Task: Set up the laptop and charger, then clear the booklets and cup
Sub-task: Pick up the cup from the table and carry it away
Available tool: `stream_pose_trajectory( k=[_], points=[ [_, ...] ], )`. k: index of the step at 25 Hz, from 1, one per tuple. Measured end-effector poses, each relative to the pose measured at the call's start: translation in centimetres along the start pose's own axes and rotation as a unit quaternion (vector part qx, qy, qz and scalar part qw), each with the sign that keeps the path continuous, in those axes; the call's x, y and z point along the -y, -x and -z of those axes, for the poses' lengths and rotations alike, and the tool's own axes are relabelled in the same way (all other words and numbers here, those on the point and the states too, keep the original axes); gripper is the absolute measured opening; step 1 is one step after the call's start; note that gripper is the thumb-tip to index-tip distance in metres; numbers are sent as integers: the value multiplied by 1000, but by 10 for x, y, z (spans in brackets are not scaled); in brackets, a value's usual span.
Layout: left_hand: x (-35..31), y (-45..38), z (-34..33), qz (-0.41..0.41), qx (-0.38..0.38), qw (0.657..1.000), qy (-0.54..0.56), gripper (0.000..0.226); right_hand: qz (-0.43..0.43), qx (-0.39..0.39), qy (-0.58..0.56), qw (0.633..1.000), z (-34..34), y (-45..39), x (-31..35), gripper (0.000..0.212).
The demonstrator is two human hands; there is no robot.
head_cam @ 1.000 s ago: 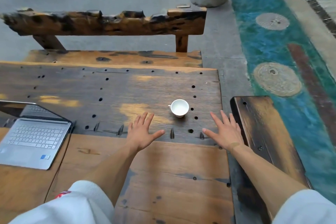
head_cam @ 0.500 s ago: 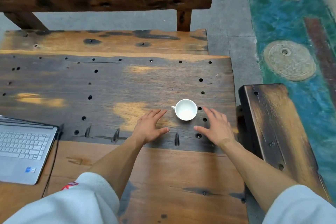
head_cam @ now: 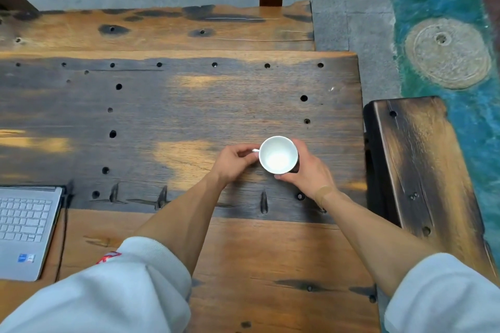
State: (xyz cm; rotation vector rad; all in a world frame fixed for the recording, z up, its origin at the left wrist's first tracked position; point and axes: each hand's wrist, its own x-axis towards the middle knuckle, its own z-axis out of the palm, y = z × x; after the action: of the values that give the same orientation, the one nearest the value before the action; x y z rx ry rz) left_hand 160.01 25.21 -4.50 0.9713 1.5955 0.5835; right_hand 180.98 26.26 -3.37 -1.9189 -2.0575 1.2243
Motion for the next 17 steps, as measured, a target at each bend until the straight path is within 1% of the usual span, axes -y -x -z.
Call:
stream_pose_trajectory(
  k=[2,5,8,13,17],
  points=[
    [-4,4,-1,3,-6,1000,23,24,0,-2,1,1000,0,3,0,85],
    [-10,15,-5,7,-34,999,5,23,-3,1,2,1000,7,15,5,85],
    [-16,38,-5,-3,-24,1000,2,22,6,-1,7,1000,19,40,12,84],
    [-21,99,-6,-27,0,999,-19,20,31,-12,31,999,32,109,23,86],
    [-22,160,-16,-46,-3,999,-13,20,47,-26,42,998,35,169,27,87]
  ],
)
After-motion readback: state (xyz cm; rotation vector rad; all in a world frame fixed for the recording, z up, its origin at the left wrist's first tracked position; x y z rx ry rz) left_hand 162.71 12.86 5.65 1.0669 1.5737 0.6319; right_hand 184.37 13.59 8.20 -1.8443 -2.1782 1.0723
